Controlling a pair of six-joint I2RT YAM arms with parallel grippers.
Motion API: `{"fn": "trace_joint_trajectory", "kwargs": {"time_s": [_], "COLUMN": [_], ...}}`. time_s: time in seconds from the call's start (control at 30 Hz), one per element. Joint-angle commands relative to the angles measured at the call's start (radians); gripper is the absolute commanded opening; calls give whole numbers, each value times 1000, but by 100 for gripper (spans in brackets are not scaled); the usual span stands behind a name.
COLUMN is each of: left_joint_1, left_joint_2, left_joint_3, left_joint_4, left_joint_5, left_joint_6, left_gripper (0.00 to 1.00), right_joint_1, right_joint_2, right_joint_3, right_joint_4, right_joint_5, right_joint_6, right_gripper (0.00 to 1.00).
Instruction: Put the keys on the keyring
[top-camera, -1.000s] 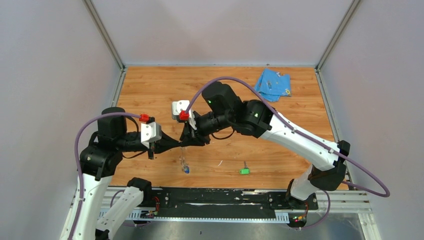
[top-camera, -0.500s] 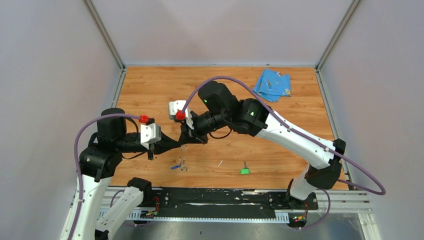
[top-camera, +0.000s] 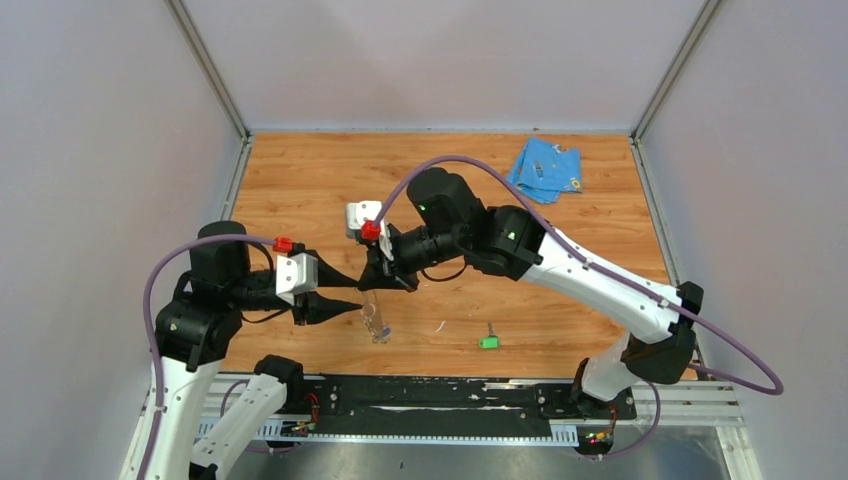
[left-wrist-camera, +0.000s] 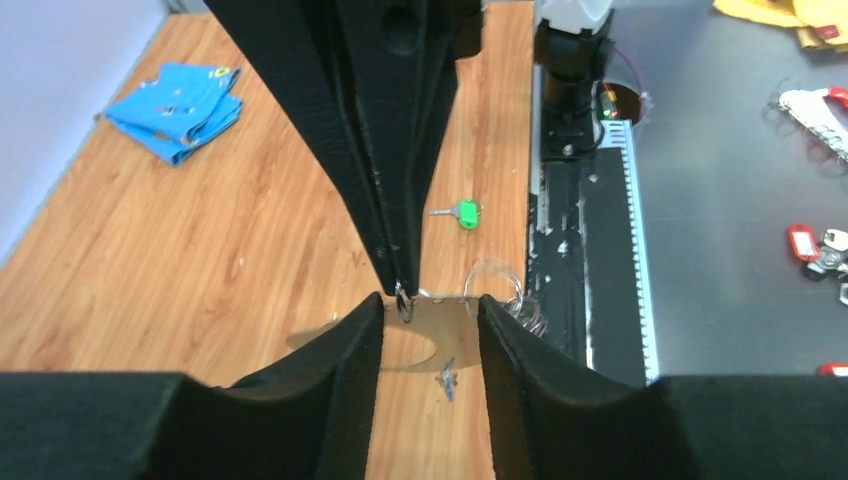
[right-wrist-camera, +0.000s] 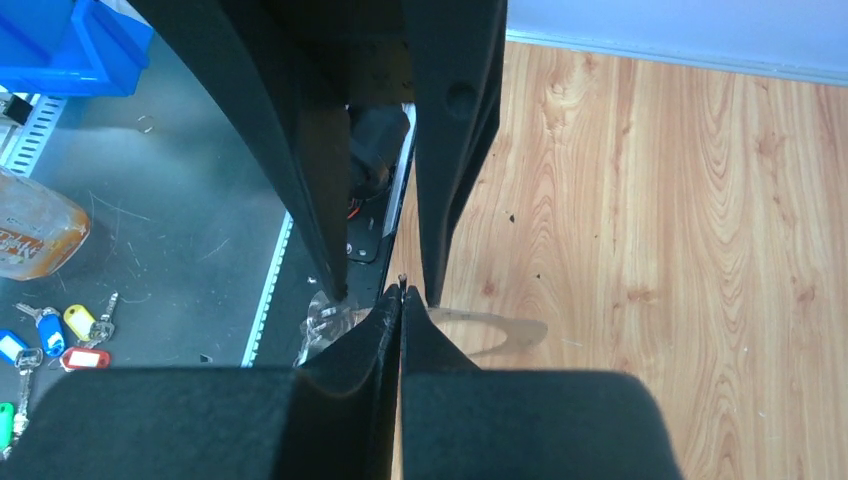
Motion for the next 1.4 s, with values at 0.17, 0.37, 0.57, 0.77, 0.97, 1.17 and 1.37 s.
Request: {"fn": "trace_joint_trajectory", "kwargs": {"time_s": [0.17, 0.37, 0.57, 0.77, 0.97, 1.17, 1.37], "left_joint_1": [-10, -10, -10, -10, -10, -10, -10], "left_joint_2": [-35, -18, 32, 89, 193, 201, 149], "left_joint_3": [-25, -41, 9, 93, 243, 335, 245], "left_joint_4": [13, 12, 11, 15, 20, 24, 116], "left_joint_5": [68, 47, 111, 96, -44, -88, -19], "left_joint_6": [-32, -49, -92, -100, -245, -276, -322], "left_gripper": [59, 52, 43, 54, 78, 97, 73], "right_joint_1": [-26, -35, -35, -35, -35, -36, -36], "right_joint_2": [-286, -382, -392, -388, -405, -447, -460], "right_joint_3": [-465, -672, -736, -779, -786, -799, -814], "right_joint_4": [669, 999, 1122, 1199, 1201, 1232, 1319], "right_joint_5": [2, 14, 32, 62, 107, 169, 192], "right_joint_6": [333, 477, 535, 556, 525, 494, 512], "right_gripper": [0, 0, 0, 0, 0, 0, 0]}}
